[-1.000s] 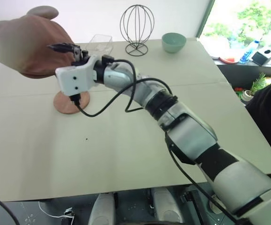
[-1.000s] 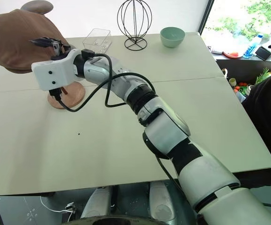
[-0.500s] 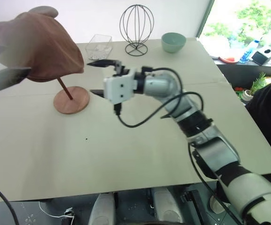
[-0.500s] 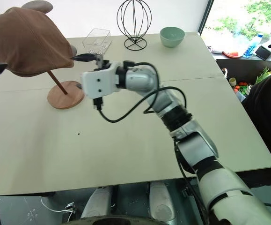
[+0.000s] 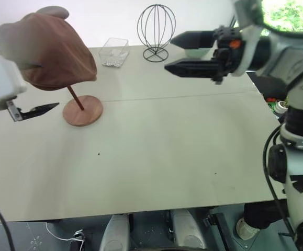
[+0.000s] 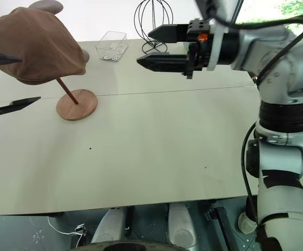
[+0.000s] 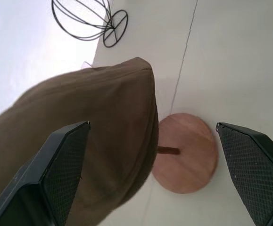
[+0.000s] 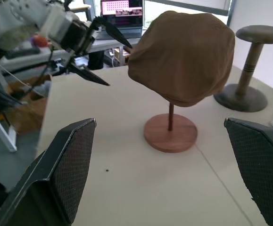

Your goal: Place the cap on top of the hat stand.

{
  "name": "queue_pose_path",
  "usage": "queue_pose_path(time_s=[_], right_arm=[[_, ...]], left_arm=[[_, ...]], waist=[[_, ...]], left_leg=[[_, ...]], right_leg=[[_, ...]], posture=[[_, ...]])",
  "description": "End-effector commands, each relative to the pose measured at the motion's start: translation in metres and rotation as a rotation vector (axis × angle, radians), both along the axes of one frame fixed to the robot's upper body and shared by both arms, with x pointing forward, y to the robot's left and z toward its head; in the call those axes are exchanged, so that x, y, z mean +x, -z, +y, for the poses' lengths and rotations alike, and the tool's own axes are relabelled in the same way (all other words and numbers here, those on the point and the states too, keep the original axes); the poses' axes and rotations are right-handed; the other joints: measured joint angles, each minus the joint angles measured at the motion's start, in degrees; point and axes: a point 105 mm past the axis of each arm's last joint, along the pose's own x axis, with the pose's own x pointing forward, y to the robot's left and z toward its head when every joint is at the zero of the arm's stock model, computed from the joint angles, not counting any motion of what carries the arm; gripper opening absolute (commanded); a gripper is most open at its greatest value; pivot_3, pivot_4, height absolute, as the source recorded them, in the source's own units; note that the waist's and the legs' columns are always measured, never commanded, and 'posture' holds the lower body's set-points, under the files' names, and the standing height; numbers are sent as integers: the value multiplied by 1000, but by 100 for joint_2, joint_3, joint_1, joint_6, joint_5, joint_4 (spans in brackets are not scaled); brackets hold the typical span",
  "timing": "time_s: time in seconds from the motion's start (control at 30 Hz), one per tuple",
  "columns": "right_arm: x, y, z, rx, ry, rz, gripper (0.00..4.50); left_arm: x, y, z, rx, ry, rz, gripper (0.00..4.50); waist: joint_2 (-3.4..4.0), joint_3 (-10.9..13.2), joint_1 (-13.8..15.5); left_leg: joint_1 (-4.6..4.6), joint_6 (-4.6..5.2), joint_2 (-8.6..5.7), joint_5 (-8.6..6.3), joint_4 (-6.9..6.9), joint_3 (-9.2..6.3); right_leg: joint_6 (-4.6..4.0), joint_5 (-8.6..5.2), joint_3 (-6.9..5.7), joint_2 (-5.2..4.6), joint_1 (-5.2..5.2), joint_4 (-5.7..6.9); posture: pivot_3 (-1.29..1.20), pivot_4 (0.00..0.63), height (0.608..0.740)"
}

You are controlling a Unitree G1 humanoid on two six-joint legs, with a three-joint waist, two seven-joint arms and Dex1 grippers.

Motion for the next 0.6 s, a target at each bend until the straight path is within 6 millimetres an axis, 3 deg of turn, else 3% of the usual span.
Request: queue_pose_path(time_s=[0.03,0.33,0.6], right_arm=[[-9,-9,-1,13,0,-30,4461],[-5,-11,-4,16,31,-35,4461],[-18,-16,-9,18,-31,-31,4461]], left_arm=[[6,-3,-8,86,20,-125,4500],[33,9,-31,231,-26,-324,4500],[55,11,-27,378,-161,-521,4500]], waist=[[1,1,-2],[1,0,26],[1,0,10]], left_leg=[[-1,0,0,0,1,1],[-13,1,-1,1,9,-2],[-14,3,-2,-1,11,-3]], right_leg=[[3,2,0,0,0,0],[18,9,-1,3,-8,3],[19,10,-2,5,-9,7]], posture=[[0,150,740],[0,150,740],[0,150,740]])
